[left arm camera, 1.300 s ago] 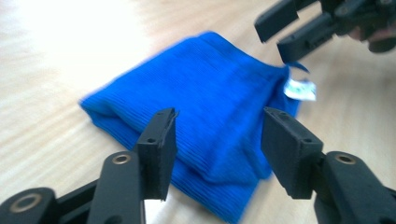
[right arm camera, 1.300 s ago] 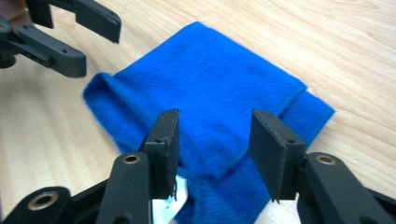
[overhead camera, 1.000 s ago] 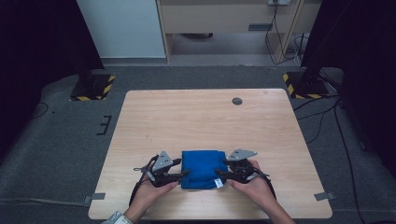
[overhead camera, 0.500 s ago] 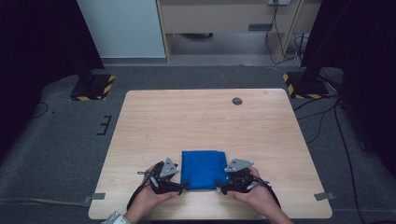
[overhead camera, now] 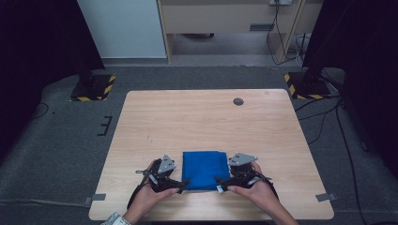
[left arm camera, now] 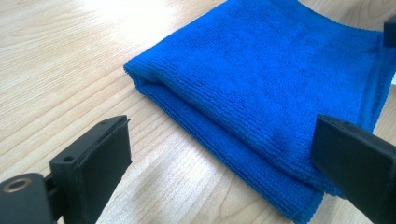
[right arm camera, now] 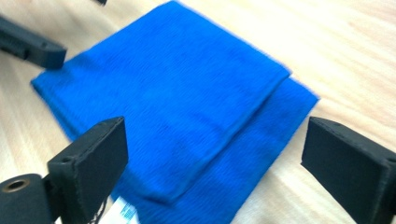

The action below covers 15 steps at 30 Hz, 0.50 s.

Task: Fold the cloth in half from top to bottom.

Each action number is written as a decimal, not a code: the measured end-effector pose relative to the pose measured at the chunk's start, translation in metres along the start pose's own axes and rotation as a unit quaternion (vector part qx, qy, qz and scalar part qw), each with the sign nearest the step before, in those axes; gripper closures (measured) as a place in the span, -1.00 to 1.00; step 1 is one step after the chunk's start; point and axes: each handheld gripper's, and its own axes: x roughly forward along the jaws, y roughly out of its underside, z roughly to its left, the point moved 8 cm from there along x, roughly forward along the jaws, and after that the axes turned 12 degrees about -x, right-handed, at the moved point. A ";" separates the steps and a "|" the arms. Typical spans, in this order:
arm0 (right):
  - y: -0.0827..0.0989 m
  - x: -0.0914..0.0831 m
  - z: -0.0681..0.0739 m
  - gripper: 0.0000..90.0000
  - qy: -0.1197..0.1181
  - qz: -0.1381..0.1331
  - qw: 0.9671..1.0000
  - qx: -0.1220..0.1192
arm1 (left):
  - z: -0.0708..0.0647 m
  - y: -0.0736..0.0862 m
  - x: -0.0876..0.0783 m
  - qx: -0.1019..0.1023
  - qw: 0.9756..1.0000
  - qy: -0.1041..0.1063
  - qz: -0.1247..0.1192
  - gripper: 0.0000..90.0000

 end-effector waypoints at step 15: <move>-0.018 -0.018 -0.030 -0.86 0.028 -0.026 0.999 0.012 | 0.014 -0.020 -0.012 -0.008 1.000 -0.011 -0.023 -0.89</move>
